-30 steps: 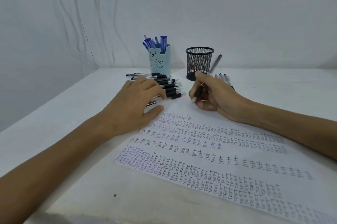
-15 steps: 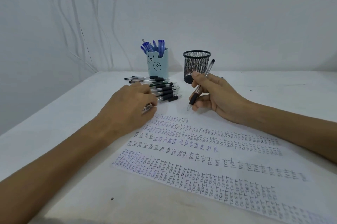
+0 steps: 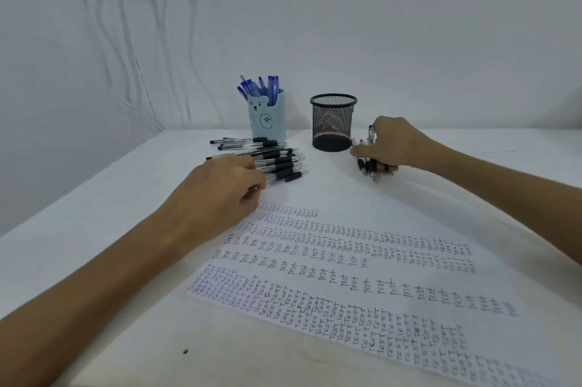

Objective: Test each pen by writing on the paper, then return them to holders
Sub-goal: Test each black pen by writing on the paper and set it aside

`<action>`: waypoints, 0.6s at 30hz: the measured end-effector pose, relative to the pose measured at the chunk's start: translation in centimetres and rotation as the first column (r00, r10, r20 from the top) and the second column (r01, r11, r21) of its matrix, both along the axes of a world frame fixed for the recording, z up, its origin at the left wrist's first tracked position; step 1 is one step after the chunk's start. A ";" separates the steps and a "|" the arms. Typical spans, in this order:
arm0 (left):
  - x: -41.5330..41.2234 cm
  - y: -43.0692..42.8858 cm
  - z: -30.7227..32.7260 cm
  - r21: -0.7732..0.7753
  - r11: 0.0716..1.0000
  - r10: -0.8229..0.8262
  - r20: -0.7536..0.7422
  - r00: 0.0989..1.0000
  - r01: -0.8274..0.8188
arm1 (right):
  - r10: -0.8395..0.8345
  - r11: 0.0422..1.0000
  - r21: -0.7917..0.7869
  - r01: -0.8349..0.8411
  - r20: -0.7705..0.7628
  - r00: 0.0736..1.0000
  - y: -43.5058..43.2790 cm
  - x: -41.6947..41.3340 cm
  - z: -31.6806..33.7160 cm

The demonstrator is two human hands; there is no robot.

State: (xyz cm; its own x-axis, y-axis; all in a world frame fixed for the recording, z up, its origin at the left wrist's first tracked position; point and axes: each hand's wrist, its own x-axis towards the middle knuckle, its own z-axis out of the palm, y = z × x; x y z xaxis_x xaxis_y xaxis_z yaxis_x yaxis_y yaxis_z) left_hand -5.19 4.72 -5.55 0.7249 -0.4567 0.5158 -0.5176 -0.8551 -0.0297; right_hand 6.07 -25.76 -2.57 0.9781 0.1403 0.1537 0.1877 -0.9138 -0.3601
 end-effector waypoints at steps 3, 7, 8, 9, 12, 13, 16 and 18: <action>-0.1 -0.2 0.1 -0.008 1.000 -0.014 0.068 0.998 0.015 | -0.056 0.996 -0.067 0.063 0.099 0.994 0.4 0.3 -0.2; -0.6 -0.5 0.4 -0.076 0.996 -0.033 0.146 0.989 0.044 | -0.116 0.979 -0.148 0.139 0.156 0.981 0.7 0.5 -0.4; -0.7 -0.6 0.5 -0.103 0.993 -0.039 0.155 0.987 0.056 | -0.119 0.977 -0.156 0.144 0.158 0.980 0.7 0.6 -0.5; -0.7 -0.6 0.5 -0.127 0.990 -0.046 0.161 0.986 0.067 | -0.119 0.977 -0.155 0.145 0.168 0.979 0.7 0.5 -0.5; -0.7 -0.7 0.6 -0.177 0.978 -0.073 0.185 0.980 0.107 | -0.051 0.993 -0.090 0.074 0.242 0.969 1.5 -0.7 -0.6; -0.7 -0.7 0.7 -0.189 0.975 -0.084 0.188 0.979 0.120 | 0.006 0.998 -0.068 0.014 0.283 0.959 1.9 -1.3 -0.6; -0.7 -0.8 0.6 -0.205 0.967 -0.109 0.198 0.974 0.150 | 0.224 0.974 -0.078 -0.211 0.412 0.883 3.4 -3.0 -1.1; -0.7 -0.8 0.5 -0.214 0.962 -0.127 0.198 0.972 0.169 | 0.335 0.941 -0.120 -0.316 0.466 0.819 4.3 -3.9 -1.7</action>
State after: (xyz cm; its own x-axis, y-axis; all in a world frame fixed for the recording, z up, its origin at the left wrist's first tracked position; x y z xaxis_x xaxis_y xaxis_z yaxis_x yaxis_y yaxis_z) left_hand -5.86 3.89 -5.06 0.5434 -0.4067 0.7344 -0.6427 -0.7643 0.0523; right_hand 2.17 -21.49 -4.26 0.6831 0.4519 0.5737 0.6152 -0.7794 -0.1187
